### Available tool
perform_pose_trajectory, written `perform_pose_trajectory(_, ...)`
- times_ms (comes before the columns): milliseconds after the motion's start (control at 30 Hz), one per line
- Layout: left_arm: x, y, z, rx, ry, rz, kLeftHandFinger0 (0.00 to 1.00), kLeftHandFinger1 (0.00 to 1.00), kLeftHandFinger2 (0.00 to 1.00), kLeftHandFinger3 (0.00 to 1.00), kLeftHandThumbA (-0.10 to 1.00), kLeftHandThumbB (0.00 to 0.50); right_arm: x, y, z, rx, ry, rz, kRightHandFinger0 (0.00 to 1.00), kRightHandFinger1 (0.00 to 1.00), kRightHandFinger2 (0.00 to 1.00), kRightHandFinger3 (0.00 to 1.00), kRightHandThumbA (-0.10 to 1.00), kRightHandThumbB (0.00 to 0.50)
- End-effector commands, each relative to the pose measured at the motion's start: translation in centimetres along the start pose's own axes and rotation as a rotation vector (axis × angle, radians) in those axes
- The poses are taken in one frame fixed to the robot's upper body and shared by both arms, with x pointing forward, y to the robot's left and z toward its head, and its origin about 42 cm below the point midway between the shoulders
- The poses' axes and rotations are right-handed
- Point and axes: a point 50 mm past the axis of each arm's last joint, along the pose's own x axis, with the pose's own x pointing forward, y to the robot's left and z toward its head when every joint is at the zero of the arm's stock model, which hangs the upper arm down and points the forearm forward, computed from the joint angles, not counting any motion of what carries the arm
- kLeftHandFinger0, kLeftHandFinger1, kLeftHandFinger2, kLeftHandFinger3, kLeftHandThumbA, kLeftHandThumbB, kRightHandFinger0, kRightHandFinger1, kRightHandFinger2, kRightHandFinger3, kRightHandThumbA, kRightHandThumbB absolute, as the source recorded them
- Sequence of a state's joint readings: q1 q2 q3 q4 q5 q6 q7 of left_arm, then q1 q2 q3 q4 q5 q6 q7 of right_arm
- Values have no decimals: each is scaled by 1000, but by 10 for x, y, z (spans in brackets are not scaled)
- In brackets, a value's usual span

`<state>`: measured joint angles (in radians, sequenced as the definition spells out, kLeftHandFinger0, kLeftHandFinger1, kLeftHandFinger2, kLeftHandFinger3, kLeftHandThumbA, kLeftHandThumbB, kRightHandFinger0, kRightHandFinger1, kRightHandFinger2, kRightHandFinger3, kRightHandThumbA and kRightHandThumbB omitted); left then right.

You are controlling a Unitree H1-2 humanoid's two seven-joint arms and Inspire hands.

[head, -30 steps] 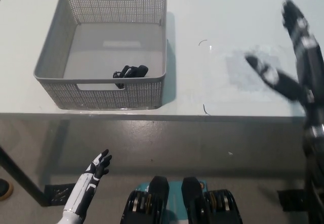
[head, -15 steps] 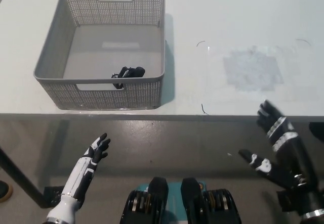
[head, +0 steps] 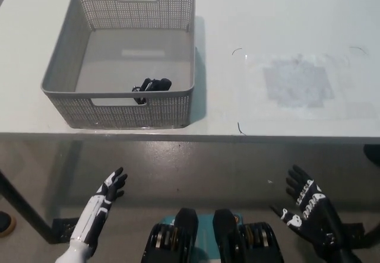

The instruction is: Use the right hand to pick up a webcam and put it into a container on the left side

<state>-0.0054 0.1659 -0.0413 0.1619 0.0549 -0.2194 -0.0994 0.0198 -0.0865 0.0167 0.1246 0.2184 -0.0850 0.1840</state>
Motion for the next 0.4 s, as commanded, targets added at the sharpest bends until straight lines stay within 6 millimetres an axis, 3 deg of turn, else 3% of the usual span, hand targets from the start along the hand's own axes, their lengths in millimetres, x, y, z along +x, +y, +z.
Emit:
perform_pose_trajectory(0,-3,6,5,2,-51,4,1000,1000,1000,1000,1000,116,3,-1,2,37,-60,21,1000,1000,1000,1000,1000,238)
perform_pose_trajectory(367,-10,7,4,8,-40,20,1000,1000,1000,1000,1000,119,7,1,1,5,-54,48,1000,1000,1000,1000,1000,246)
